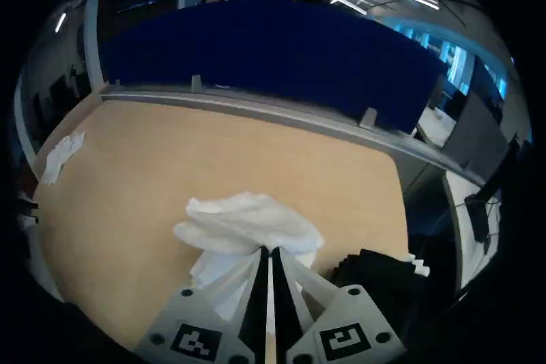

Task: Fold towel

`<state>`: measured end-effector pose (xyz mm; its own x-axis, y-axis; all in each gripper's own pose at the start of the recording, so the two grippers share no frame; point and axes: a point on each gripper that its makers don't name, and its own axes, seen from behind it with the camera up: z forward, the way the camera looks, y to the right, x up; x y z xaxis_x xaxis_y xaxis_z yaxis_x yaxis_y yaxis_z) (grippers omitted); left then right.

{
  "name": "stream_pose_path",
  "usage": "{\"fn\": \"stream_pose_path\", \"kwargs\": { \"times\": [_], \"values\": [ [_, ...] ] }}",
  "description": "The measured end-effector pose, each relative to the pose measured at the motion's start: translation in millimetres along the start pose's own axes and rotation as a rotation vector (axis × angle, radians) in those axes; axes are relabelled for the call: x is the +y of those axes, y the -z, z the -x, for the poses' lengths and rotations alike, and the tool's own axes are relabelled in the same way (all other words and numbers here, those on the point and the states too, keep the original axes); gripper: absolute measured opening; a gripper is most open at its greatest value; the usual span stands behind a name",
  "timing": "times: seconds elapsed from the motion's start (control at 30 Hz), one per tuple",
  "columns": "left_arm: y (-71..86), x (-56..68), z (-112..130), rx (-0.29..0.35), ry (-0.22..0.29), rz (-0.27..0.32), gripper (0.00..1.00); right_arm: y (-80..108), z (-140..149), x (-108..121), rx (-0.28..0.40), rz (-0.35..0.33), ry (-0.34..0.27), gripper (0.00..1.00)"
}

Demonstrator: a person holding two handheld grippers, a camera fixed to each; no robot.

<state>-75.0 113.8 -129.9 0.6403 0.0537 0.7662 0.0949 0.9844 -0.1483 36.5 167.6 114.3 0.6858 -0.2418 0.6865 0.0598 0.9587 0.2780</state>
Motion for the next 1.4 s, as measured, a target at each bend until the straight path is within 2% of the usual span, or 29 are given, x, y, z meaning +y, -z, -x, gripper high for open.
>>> {"fn": "stream_pose_path", "kwargs": {
  "times": [0.17,0.37,0.7,0.97,1.27,1.4],
  "values": [
    [0.4,0.0,0.6,-0.003,-0.003,-0.003,0.94,-2.4,25.2,5.9,-0.027,0.025,-0.038,0.03],
    [1.9,-0.5,0.0,-0.004,-0.003,-0.01,0.94,-2.9,55.0,16.0,-0.07,0.085,-0.06,0.03],
    [6.5,0.1,2.0,-0.01,-0.01,-0.016,0.94,-13.8,103.5,17.8,-0.147,0.143,-0.123,0.03],
    [7.8,-0.4,3.8,-0.012,-0.012,-0.022,0.94,-17.7,121.5,24.3,-0.161,0.197,-0.176,0.03],
    [2.5,3.2,9.5,-0.018,-0.02,-0.019,0.94,-29.7,138.7,10.6,-0.176,0.195,-0.196,0.03],
    [2.6,5.8,10.3,-0.019,-0.025,-0.017,0.94,-30.0,138.7,7.6,-0.153,0.199,-0.215,0.04]
  ]
}}
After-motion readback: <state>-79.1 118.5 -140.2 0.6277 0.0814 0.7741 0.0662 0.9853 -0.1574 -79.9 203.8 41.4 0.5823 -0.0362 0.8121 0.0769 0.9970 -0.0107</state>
